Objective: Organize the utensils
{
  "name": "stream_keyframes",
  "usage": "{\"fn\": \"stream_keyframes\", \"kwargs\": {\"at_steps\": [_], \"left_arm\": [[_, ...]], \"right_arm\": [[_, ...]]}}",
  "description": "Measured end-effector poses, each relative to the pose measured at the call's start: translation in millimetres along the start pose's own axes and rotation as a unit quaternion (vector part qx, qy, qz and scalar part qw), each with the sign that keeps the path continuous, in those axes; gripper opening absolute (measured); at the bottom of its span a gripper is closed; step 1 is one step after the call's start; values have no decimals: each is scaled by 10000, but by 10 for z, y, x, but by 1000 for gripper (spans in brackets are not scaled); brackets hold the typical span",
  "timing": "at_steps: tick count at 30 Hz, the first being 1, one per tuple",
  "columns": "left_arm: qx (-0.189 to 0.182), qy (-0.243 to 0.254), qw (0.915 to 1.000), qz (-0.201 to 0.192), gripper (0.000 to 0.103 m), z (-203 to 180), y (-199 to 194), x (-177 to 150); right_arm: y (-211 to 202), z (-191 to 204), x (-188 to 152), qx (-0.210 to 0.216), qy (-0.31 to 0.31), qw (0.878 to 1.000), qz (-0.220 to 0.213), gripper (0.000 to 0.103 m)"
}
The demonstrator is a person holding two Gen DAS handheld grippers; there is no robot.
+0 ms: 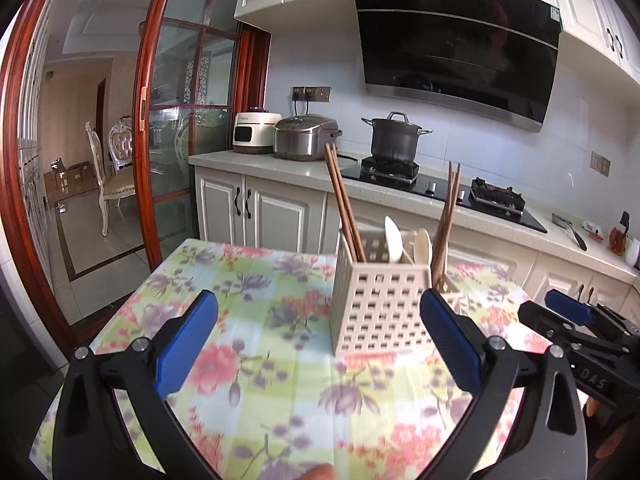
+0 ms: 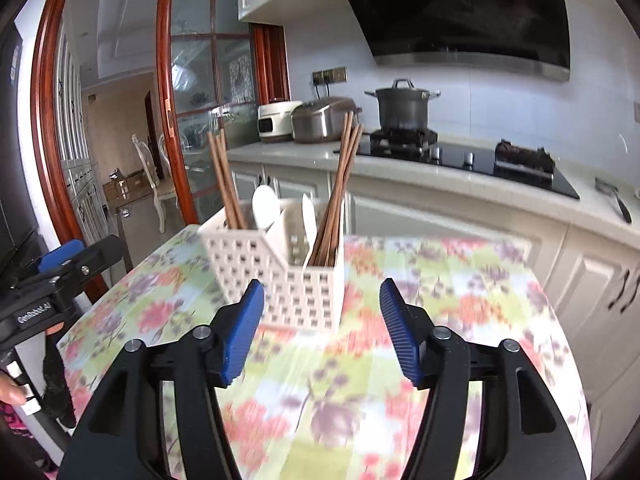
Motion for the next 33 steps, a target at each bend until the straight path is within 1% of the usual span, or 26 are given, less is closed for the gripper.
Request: {"fn": "stream_keyframes", "kwargs": {"at_steps": [1,3,6,9,11,14,18,23,27,33], "left_arm": [[-21,-5,10000,-22,98,-10,-49,-30],[-57,114,9999,-30,98,-59,-113,-66],[-101,370,9992,-117,98,-147,-178,-64],[-217,502,9984,-143,98,-226,-215,-71],[-300,554,9979,-140,98,-276,-234,-67],[-394,606,9973,-144,98,-331,-264,-53],[-425,663,9968,-142,98,-372,-317,-35],[-535,594,9968,-34,98,-385,-352,-47],[-505,661,9965,7,98,-402,-350,-60],[-538,614,9966,59,98,-401,-337,-73]], "right_arm": [[-60,5,-41,58,64,10000,20,64],[-142,13,-97,142,123,9998,59,67],[-221,42,-158,151,-1,9998,143,70],[-310,74,-189,157,-186,9996,152,74],[-355,89,-195,176,-234,9994,162,75],[-416,78,-146,134,-245,9996,61,75],[-495,80,-77,139,-265,9995,-39,76],[-520,97,-69,132,-319,9994,-75,77],[-512,80,-69,116,-299,9995,-75,78],[-513,103,-72,138,-319,9994,-74,80]]}}
Point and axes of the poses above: each gripper's, at about its wrist camera, not at the fingertips, and y roughly the way its jaws point, z to its left, x to its top, the point moved 10 cm from there along y, roughly the way its jaws point, and after that the axes turned 15 degrees about y, right-handed, at the moved point
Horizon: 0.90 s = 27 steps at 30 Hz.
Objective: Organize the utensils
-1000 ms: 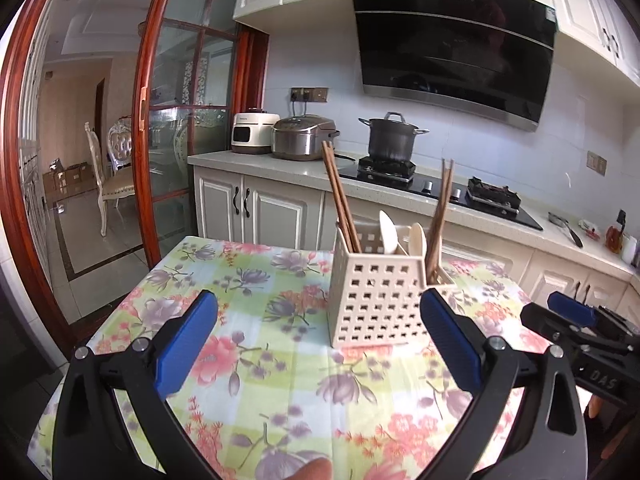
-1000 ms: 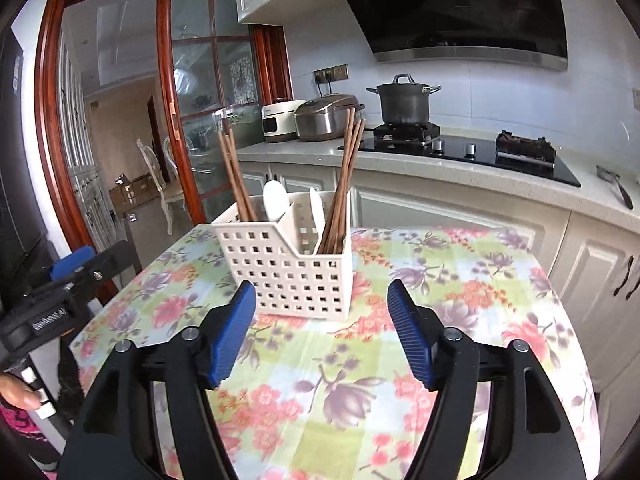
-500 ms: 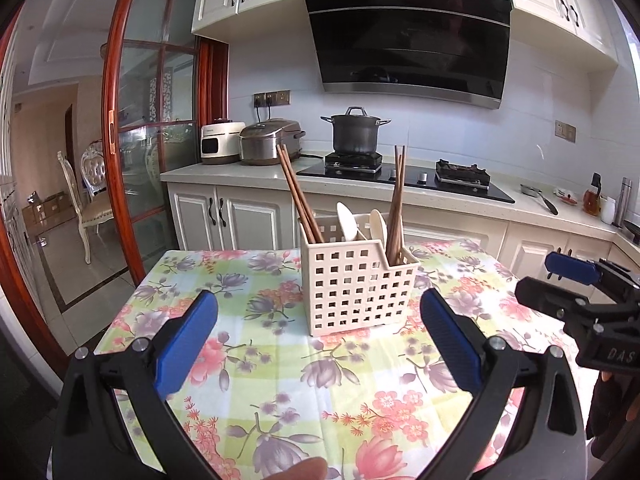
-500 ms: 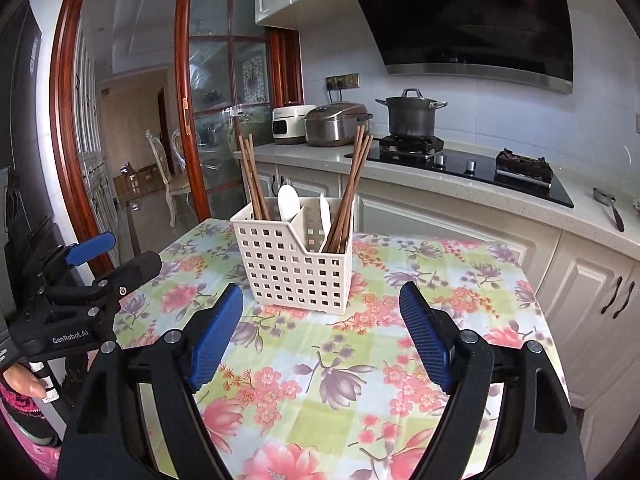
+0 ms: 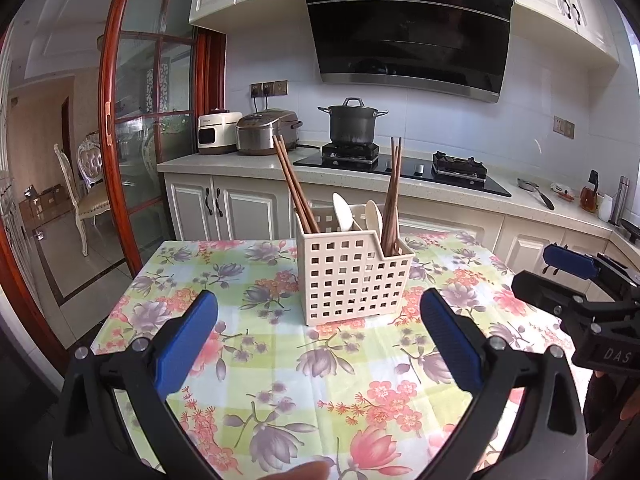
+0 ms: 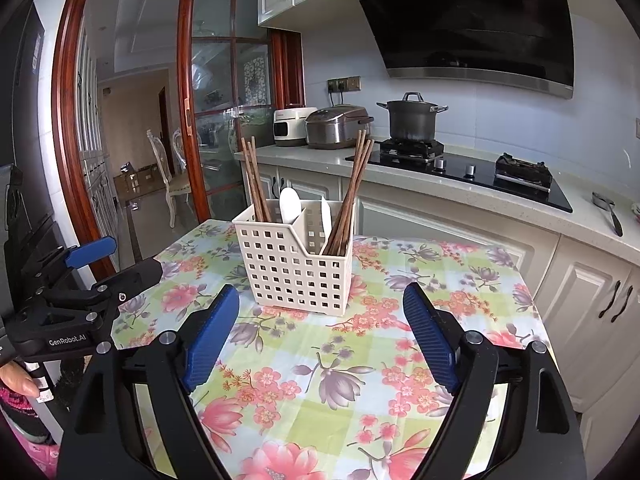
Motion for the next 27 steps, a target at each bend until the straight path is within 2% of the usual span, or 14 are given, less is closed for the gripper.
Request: {"fn": "stream_keyframes", "kwargs": {"at_steps": [7,27], "left_arm": [[-142,-95,9999,6,98,-13,-24,7],[-102,-55,9999,2,98,-32,-35,15]], "right_arm": [[-21,14,4,8,-26,10000,-37,82],[-26,13,-7,6,-29,10000,-46,83]]}}
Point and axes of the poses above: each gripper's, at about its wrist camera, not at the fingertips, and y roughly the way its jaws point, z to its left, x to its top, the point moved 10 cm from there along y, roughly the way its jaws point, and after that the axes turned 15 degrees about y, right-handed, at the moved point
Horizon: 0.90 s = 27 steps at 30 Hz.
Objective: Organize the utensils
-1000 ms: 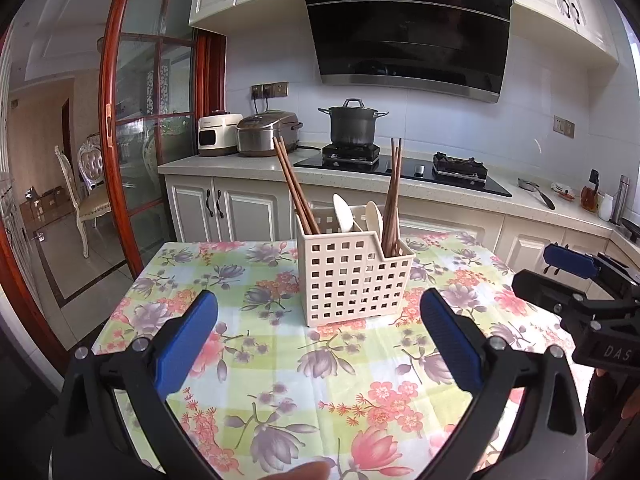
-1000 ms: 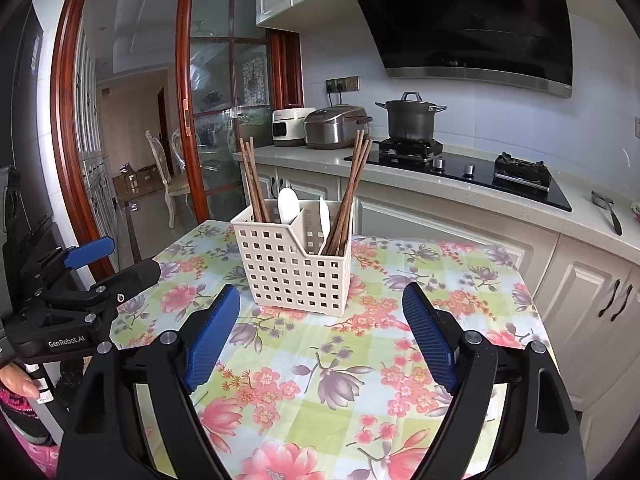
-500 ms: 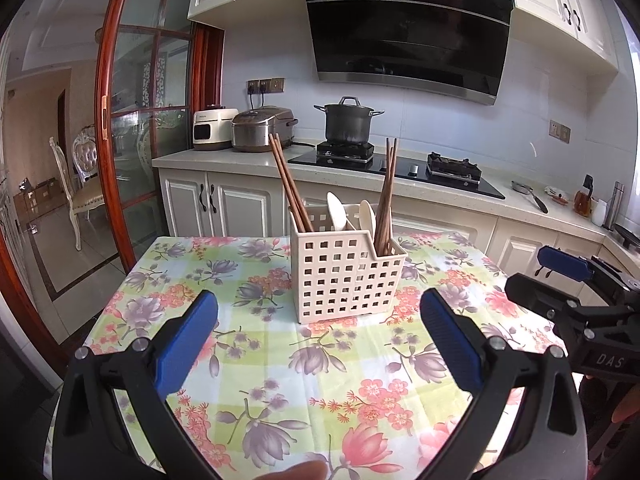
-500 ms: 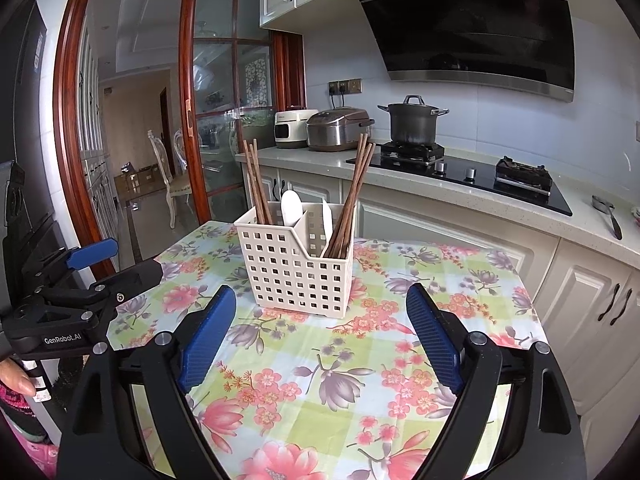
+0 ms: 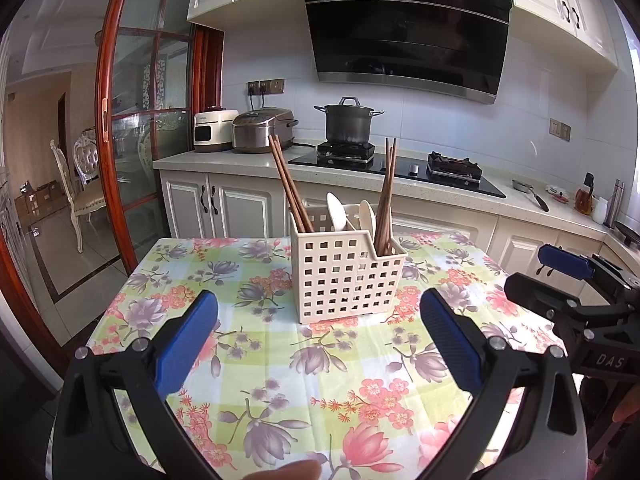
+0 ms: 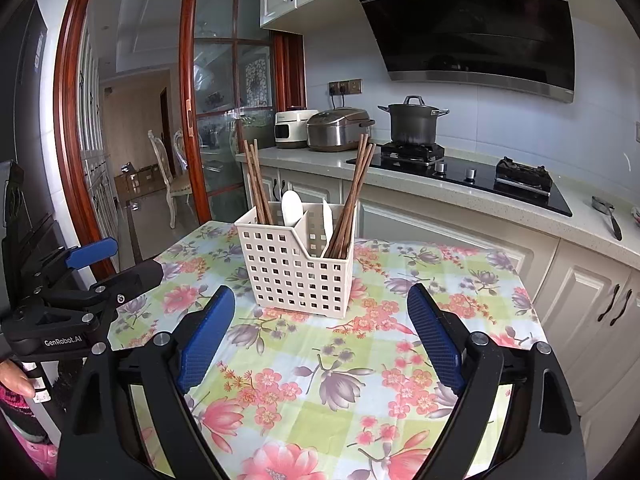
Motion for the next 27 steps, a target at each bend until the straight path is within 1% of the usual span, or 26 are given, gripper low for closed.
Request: {"fn": "stream_keyframes", "kwargs": {"at_steps": [27], "left_arm": [[-68,-47,10000,8,98,-20,-13,-36]], "right_arm": [[-27,-26,-21,-2,3,10000,-25,83]]}}
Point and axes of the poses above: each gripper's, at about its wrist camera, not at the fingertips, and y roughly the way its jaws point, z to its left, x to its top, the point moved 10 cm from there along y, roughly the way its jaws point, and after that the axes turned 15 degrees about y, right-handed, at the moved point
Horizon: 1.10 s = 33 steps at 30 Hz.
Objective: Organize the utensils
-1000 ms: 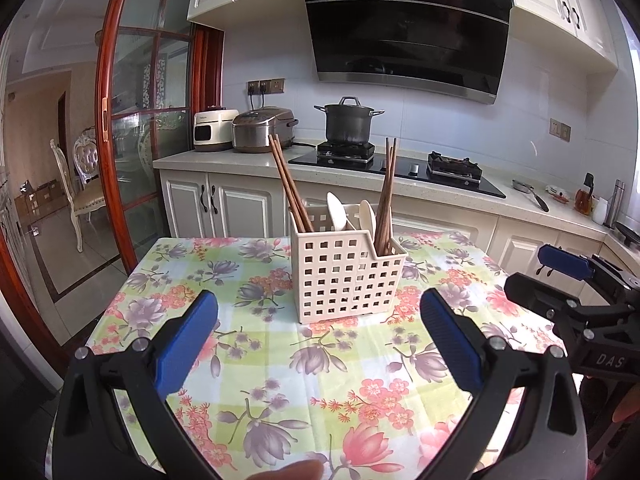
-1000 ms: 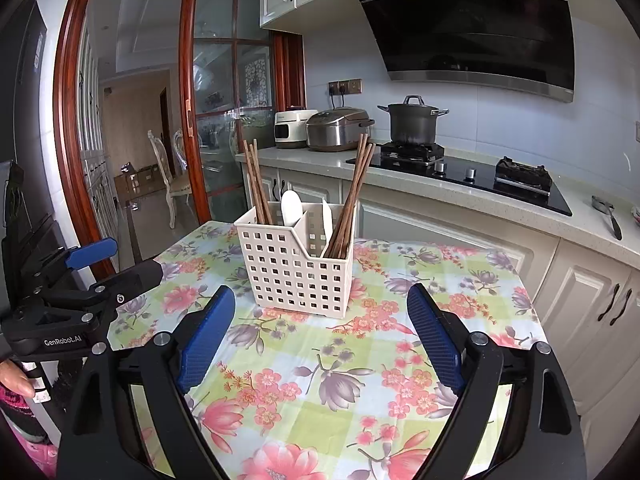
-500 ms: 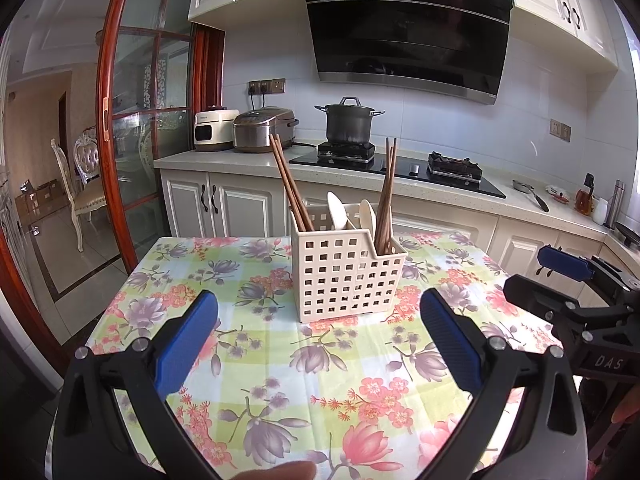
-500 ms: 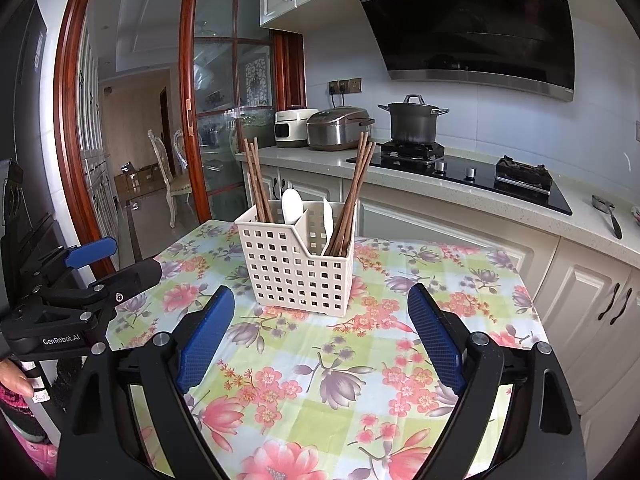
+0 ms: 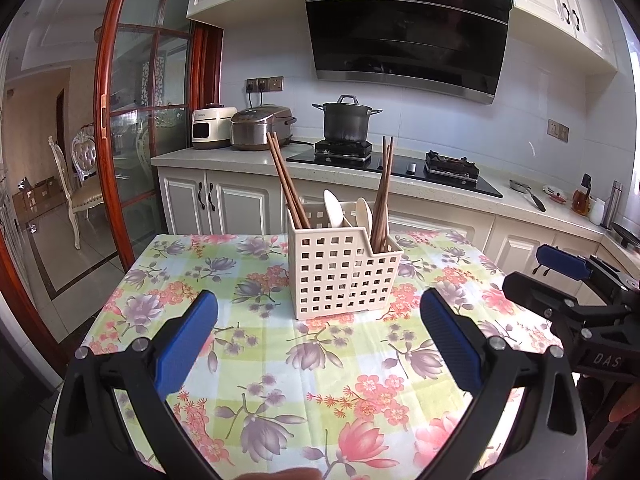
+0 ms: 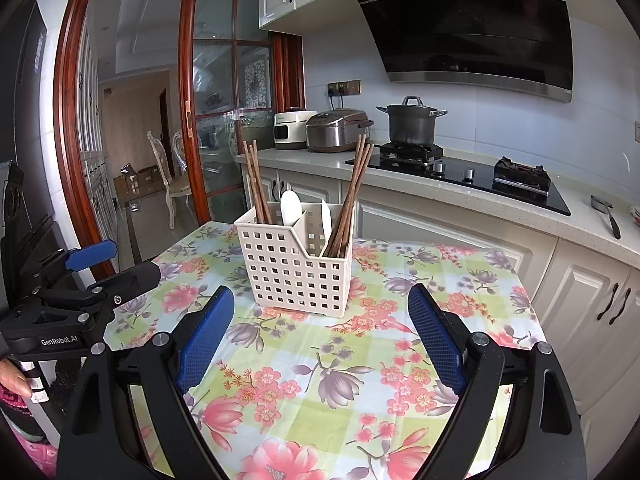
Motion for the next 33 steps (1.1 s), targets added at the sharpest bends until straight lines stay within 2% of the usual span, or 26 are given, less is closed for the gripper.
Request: {"fn": "stream_keyframes", "kwargs": {"at_steps": [33], "left_arm": [[78,117,9999,-31,98,-36,-81,30]], "right_arm": [[-85,-2,70,17,-71,10000,-57,84]]}}
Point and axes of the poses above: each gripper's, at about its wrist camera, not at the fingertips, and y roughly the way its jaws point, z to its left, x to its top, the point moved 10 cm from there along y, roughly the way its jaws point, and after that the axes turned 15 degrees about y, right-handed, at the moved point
